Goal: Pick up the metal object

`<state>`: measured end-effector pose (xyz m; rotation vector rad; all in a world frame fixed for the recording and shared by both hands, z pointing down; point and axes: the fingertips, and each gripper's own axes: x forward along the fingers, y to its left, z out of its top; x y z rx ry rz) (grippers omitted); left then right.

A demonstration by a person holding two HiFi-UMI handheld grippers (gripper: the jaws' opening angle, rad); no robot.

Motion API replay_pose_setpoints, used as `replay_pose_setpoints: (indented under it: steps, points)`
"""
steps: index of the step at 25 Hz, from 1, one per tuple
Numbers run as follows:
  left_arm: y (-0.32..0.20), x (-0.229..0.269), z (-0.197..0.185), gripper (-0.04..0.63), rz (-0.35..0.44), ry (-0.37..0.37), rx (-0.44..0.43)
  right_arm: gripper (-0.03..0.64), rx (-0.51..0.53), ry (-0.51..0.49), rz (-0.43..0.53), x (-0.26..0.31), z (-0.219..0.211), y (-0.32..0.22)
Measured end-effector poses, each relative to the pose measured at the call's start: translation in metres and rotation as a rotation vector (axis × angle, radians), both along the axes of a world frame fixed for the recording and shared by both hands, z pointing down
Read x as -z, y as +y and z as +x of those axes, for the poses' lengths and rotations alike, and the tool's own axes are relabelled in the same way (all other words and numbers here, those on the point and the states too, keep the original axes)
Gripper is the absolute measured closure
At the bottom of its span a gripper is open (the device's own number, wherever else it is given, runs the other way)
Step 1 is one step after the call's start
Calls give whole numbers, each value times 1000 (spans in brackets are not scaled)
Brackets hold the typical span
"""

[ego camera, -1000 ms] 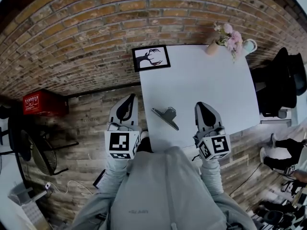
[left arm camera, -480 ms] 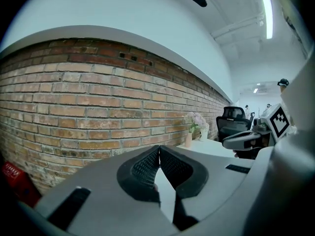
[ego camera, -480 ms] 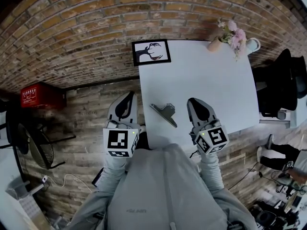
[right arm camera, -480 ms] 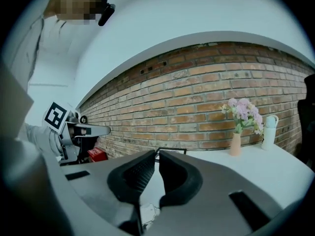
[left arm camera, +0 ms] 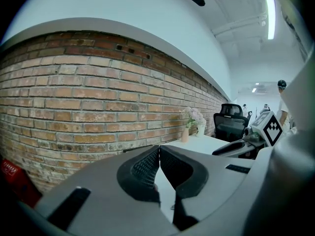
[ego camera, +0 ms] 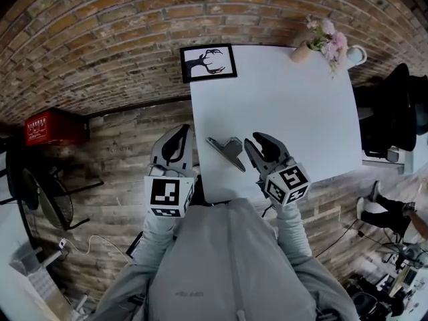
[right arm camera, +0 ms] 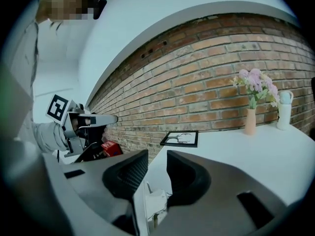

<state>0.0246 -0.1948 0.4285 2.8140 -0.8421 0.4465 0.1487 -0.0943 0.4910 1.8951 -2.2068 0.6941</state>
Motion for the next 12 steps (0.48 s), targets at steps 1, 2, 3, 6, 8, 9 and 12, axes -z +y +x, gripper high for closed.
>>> replay_pose_setpoints:
  steps: [1, 2, 3, 6, 8, 9, 12]
  points:
    - [1, -1, 1, 568, -4, -2, -2, 506, 6, 1, -11, -5, -2, 0]
    - [2, -3, 2, 566, -7, -4, -5, 497, 12, 2, -21, -11, -3, 0]
    - [3, -4, 2, 566, -9, -5, -7, 491, 18, 4, -30, -15, -5, 0]
    - [5, -8, 4, 566, -18, -11, -13, 473, 30, 0, -55, -30, -9, 0]
    - [6, -12, 4, 566, -24, -12, -15, 456, 36, -6, -69, -39, -11, -1]
    - [6, -13, 4, 566, -27, -13, -16, 450, 39, -9, -75, -43, -12, -1]
    - [8, -19, 3, 568, -38, -22, -19, 430, 49, -19, -98, -57, -16, -1]
